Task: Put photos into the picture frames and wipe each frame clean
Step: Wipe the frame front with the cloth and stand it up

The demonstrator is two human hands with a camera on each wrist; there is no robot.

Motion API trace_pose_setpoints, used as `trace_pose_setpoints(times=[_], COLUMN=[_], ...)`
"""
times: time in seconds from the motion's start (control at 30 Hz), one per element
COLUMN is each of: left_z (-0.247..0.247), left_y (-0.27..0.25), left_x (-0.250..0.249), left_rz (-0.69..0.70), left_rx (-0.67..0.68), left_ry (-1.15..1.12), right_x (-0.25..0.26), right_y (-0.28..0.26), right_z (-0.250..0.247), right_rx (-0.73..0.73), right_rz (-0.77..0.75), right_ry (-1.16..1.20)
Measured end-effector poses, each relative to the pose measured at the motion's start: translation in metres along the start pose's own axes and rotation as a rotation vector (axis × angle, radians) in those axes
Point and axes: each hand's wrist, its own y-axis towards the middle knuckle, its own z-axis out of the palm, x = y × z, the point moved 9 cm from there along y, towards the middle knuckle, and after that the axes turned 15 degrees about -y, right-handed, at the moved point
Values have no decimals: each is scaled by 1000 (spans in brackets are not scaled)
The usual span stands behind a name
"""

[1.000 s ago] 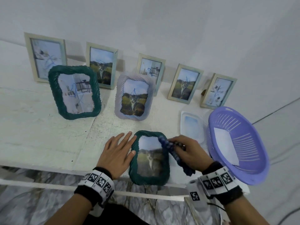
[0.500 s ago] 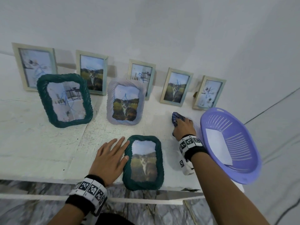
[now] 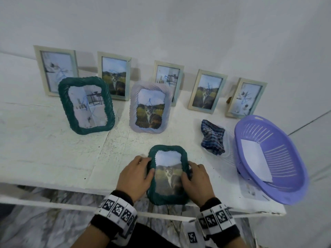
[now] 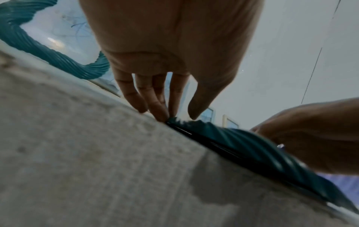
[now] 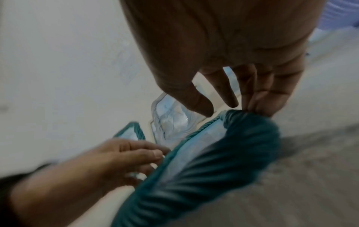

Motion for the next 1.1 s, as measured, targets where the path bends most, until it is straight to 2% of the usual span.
trace_pose_setpoints(times=[0.07, 0.17, 0.23, 0.33, 0.4, 0.5, 0.63, 0.73, 0.87, 0.93, 1.03, 1.1], left_z=[2, 1, -2, -4, 1, 9, 8, -3, -15, -18, -18, -18], left_y=[-3, -4, -4, -4, -3, 4, 10, 15, 20, 21, 22, 22], left_x=[-4, -5, -10, -32, -46, -53, -57, -58, -52, -53, -59, -62], left_rz=[-65, -128, -144, -185, -249, -272, -289, -242, -219, -214, -194, -165], left_rx=[10, 17, 46, 108, 146, 151, 143, 88, 54, 58, 71, 60], left_ry=[-22, -115, -196, -464, -706, -1021, -1232, -1232, -1150, -1108, -1050, -987], right_x=[-12, -22, -6, 35, 56, 73, 76, 70, 60, 58, 56, 54], right_y=[3, 1, -5, -17, -22, -26, -26, -23, -24, -23, -15, -9], right_z=[2, -3, -12, -21, -24, -34, -45, -55, -91, -104, -102, -90], right_rx=[-3, -26, 29, 201, 218, 58, -84, -115, -374, -470, -393, -227], right_rz=[102, 210, 154, -31, -138, -271, -292, -267, -344, -318, -223, -182], right_ry=[231, 740, 982, 1090, 1083, 923, 781, 702, 296, 76, -7, 248])
